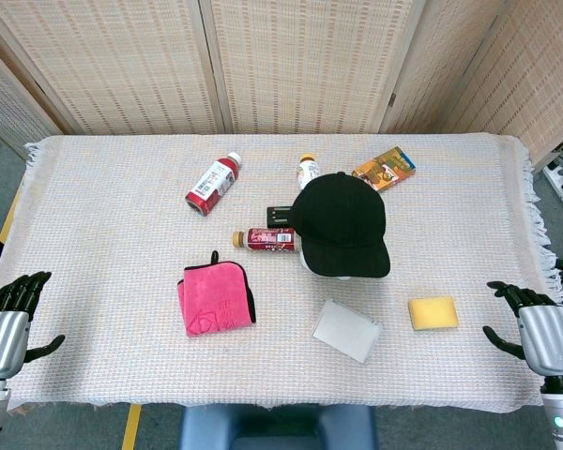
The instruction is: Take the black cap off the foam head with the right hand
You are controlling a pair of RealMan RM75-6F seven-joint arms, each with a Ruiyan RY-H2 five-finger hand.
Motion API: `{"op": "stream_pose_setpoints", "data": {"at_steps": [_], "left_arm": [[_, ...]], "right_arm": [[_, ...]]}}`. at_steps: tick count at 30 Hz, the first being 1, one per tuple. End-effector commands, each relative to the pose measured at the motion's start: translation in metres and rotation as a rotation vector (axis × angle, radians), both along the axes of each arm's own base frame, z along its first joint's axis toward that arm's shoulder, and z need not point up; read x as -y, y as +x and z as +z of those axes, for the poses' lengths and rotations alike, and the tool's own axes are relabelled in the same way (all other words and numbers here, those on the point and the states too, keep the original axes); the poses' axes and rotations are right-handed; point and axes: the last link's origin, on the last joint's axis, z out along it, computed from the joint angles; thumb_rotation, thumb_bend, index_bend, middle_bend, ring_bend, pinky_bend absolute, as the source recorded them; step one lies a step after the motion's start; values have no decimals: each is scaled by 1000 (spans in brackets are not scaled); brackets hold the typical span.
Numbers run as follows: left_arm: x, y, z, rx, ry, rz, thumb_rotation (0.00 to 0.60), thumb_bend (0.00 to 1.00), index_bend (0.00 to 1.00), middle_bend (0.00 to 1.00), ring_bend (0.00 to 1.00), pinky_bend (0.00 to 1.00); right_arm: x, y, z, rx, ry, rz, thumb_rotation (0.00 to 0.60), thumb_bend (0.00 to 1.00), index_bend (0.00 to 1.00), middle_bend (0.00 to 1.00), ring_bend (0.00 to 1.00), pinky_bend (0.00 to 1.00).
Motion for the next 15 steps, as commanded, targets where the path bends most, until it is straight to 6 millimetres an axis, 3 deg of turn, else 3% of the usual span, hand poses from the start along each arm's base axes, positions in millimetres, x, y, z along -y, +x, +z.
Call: {"op": "stream_pose_setpoints", "data": {"at_steps": [1, 15], "left_arm": [[-1, 0, 1, -1, 4, -2, 600, 160, 125, 153, 125, 185], [5, 1, 6, 2, 2, -6, 600, 161, 125, 153, 125, 185]], "right_arm": [[0, 0, -1, 5, 2, 0, 600, 139, 274, 384, 390, 479], [-4, 2, -2, 9, 32, 15, 600, 139, 274, 384, 408, 503]]}}
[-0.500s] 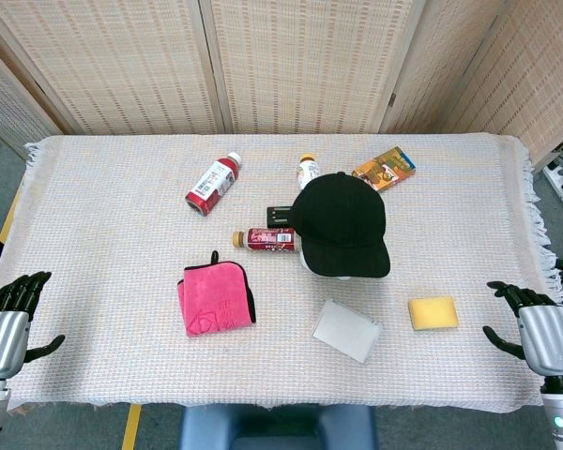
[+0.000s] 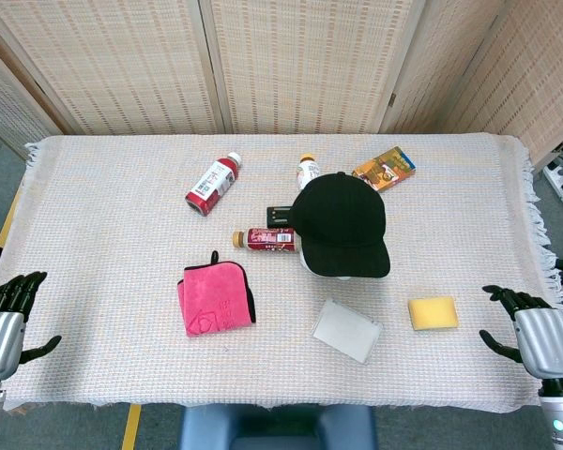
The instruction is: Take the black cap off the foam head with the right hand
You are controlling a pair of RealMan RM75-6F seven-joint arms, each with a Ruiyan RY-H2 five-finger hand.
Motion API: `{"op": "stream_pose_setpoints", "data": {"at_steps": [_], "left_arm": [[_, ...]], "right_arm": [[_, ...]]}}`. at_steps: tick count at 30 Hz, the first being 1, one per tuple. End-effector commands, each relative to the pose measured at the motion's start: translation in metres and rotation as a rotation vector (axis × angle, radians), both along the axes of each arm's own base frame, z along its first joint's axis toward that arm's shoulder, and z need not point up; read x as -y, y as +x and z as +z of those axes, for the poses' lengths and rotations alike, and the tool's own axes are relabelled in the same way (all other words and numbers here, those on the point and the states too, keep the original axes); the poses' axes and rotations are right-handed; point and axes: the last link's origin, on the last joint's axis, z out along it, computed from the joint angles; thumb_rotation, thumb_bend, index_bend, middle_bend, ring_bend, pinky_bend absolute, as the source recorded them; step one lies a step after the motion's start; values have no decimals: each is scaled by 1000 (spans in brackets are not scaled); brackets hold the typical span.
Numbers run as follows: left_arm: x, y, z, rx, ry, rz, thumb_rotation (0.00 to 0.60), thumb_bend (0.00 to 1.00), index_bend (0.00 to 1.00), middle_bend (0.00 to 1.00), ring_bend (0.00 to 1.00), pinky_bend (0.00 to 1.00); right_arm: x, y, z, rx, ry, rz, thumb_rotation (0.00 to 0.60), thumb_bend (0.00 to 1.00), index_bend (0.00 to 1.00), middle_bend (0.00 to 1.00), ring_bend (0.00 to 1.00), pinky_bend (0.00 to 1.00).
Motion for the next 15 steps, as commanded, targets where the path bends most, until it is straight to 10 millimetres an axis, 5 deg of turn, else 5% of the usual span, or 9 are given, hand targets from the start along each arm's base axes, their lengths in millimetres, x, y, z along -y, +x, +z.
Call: {"op": "stream_pose_setpoints", "data": {"at_steps": [1, 15], "left_arm": [[1, 0, 0, 0, -4, -2, 600, 161, 125, 153, 125, 185], [0, 2, 5, 8, -15, -15, 600, 161, 125, 153, 126, 190]], "right_arm": [[1, 2, 1, 0, 6, 12, 600, 139, 274, 384, 415, 519], [51, 56, 10, 22, 15, 198, 600, 138, 248, 382, 720, 875]]}}
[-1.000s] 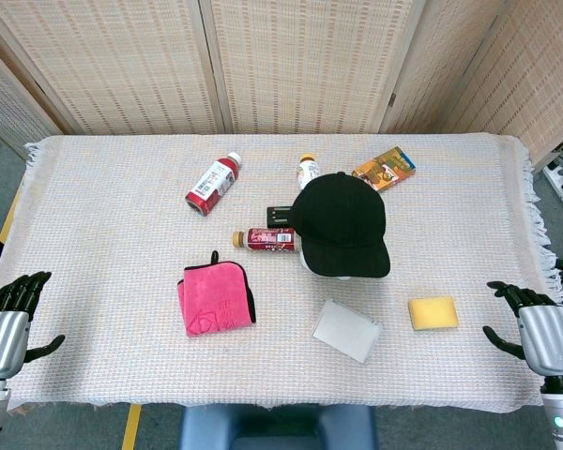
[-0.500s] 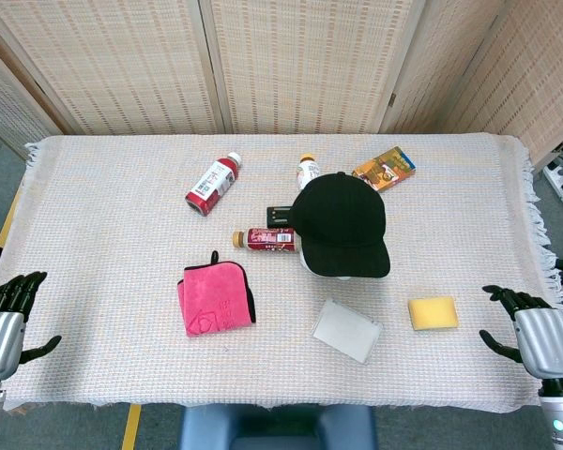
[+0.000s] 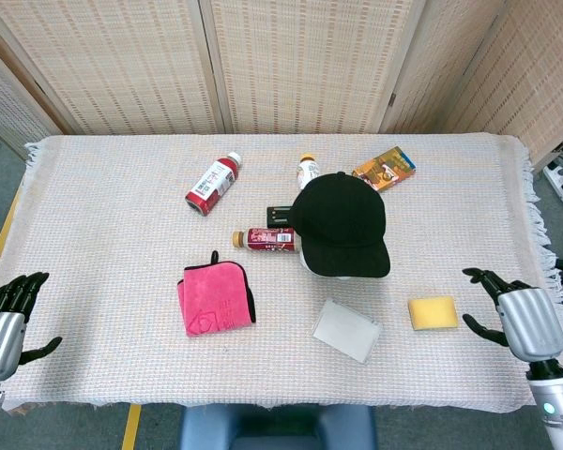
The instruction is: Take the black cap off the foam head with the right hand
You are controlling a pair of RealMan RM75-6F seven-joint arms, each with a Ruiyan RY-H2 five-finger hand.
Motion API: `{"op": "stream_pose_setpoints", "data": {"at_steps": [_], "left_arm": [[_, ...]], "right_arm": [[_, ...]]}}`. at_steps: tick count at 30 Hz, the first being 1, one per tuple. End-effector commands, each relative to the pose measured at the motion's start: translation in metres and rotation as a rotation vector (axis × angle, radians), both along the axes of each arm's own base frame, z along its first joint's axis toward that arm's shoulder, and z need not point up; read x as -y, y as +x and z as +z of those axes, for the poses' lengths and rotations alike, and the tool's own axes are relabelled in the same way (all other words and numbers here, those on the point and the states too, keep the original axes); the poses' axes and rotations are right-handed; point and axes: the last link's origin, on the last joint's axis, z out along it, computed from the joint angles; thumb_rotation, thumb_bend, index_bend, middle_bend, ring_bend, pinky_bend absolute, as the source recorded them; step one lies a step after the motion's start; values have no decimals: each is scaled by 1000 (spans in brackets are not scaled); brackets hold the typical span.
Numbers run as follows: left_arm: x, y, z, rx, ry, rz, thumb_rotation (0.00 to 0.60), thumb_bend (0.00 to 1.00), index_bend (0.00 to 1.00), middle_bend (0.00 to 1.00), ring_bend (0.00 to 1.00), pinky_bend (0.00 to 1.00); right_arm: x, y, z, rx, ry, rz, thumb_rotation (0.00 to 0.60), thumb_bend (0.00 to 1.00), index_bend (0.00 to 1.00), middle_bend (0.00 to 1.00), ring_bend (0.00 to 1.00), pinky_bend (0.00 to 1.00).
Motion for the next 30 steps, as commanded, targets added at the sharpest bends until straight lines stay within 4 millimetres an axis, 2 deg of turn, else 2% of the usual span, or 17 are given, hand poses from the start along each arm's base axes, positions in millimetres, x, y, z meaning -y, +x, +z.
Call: {"op": "stream_pose_setpoints", "data": {"at_steps": [1, 7, 16, 23, 30], "left_arm": [[0, 1, 1, 4, 5, -2, 600, 161, 125, 153, 126, 190], [-1, 5, 2, 17, 19, -35, 600, 160, 140, 168, 139, 207], [-1, 2, 3, 16, 19, -22, 600, 160, 142, 170, 141, 210], [-1, 1, 6, 16, 24, -15, 600, 161, 142, 170, 141, 211], [-2, 1, 8, 18, 28, -19, 600, 161, 142, 170, 141, 216]], "right_arm": [[16, 17, -2, 0, 7, 43, 600, 138, 247, 381, 733, 888], [37, 49, -22, 62, 52, 105, 600, 140, 238, 381, 795, 942], [55, 92, -59, 143, 41, 191, 600, 155, 240, 381, 812, 959], [67, 110, -82, 185, 22, 228, 600, 198, 291, 412, 820, 966], [79, 120, -100, 214, -1, 245, 600, 273, 333, 439, 831, 980]]}}
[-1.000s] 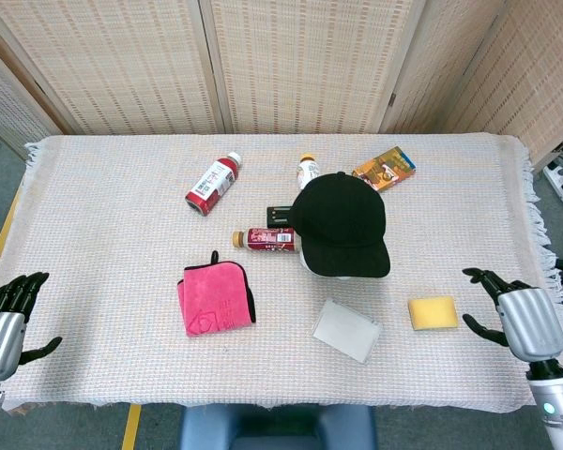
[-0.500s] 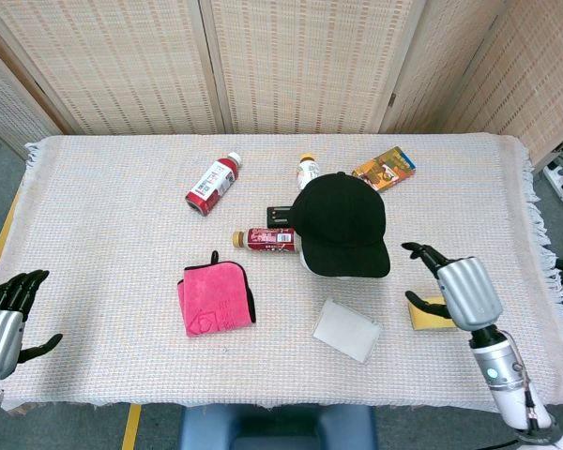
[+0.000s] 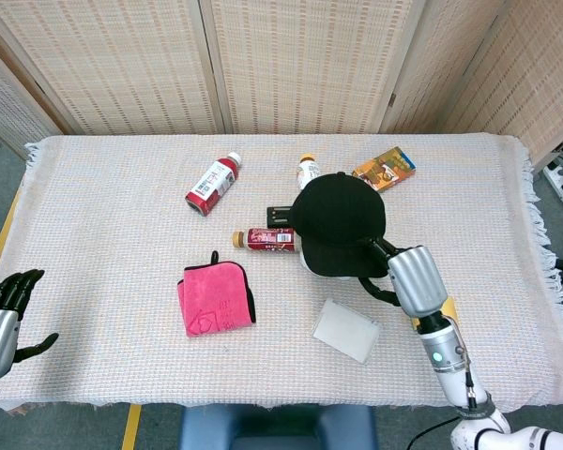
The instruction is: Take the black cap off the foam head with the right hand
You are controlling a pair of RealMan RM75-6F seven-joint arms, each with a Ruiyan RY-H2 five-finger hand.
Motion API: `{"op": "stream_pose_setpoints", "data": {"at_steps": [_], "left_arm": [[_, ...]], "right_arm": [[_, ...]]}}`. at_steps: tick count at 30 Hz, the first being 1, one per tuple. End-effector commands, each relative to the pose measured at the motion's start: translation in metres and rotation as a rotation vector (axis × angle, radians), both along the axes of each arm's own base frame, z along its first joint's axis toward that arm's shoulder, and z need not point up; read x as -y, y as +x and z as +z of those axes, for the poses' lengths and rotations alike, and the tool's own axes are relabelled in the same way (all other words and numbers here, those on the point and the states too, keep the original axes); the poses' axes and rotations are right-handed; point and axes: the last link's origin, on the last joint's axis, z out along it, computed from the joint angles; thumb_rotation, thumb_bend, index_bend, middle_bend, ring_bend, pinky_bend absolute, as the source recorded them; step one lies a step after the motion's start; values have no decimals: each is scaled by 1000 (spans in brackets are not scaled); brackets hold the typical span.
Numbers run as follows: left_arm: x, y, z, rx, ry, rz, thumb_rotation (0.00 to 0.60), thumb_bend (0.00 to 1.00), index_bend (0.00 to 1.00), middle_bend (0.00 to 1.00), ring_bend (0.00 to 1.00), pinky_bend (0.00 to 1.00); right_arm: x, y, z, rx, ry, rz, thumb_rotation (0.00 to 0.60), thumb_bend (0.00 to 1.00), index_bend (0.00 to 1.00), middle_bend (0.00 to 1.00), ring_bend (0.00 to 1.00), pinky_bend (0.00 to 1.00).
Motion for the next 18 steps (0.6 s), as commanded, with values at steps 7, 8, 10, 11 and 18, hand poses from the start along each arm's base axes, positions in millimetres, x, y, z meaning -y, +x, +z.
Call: {"op": "stream_pose_setpoints", "data": {"at_steps": [7, 8, 10, 11, 18], "left_arm": [[-1, -2, 0, 6, 2, 6, 600, 161, 142, 170, 141, 217], [-2, -2, 0, 6, 1, 7, 600, 161, 142, 170, 141, 216], [-2, -2, 0, 6, -1, 7, 600, 161, 142, 169, 141, 215], [-2, -2, 0, 6, -1, 7, 600, 161, 142, 169, 140, 215], [-3, -2, -2, 7, -5, 11, 600, 160, 141, 166, 140, 216]], "right_arm": [[12, 8, -12, 70, -68, 46, 600, 372, 544, 557, 870, 1000], [13, 9, -12, 80, -77, 50, 600, 401, 605, 601, 885, 1000], [16, 10, -12, 91, -99, 64, 600, 448, 699, 669, 911, 1000], [18, 10, -13, 94, -109, 69, 600, 464, 732, 692, 921, 1000], [28, 14, -13, 117, -154, 105, 600, 531, 856, 773, 958, 1000]]}}
